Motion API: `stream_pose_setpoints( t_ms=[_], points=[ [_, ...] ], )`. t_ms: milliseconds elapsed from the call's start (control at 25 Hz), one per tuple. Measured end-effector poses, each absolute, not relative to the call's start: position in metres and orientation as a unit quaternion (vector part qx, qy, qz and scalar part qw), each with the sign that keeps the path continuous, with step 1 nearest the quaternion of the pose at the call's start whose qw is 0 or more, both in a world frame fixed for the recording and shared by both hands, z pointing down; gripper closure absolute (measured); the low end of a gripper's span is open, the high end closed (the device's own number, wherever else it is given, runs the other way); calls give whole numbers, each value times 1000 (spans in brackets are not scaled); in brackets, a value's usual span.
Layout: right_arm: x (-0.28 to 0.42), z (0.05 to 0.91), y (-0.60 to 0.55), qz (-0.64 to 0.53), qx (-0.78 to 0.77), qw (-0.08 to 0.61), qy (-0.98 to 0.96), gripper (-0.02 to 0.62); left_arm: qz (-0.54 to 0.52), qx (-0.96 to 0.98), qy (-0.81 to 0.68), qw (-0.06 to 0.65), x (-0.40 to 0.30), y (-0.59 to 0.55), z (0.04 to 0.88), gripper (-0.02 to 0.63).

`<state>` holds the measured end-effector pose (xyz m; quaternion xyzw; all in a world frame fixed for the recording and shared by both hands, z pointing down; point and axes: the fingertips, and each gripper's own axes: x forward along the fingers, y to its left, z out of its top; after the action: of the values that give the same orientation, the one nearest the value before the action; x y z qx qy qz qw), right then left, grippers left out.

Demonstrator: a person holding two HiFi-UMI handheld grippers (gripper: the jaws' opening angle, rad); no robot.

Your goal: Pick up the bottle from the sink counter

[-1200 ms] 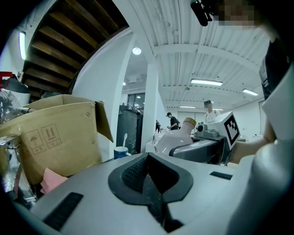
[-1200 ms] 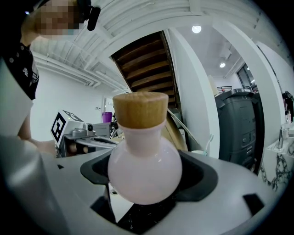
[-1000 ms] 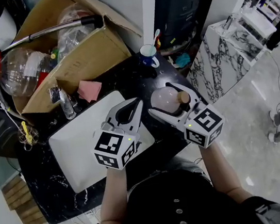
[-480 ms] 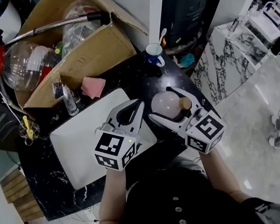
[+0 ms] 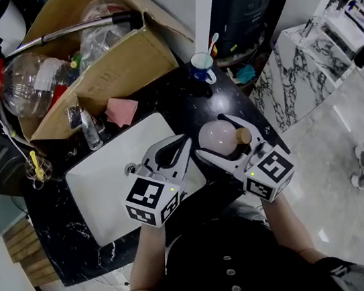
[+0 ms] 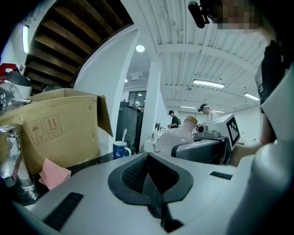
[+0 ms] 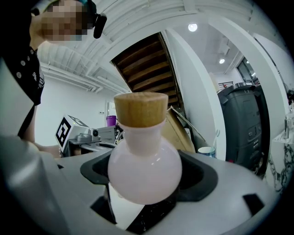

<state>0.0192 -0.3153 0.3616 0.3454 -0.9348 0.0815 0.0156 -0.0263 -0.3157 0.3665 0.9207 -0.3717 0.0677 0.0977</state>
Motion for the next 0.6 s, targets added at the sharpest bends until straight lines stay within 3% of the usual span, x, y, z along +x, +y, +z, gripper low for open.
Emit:
stream_pose_setpoints(
  t_ms=[600],
  points=[
    [20,370,-318,87,341,19,-936,190,87,917,-375,103,-25,-317,381,588]
  ],
)
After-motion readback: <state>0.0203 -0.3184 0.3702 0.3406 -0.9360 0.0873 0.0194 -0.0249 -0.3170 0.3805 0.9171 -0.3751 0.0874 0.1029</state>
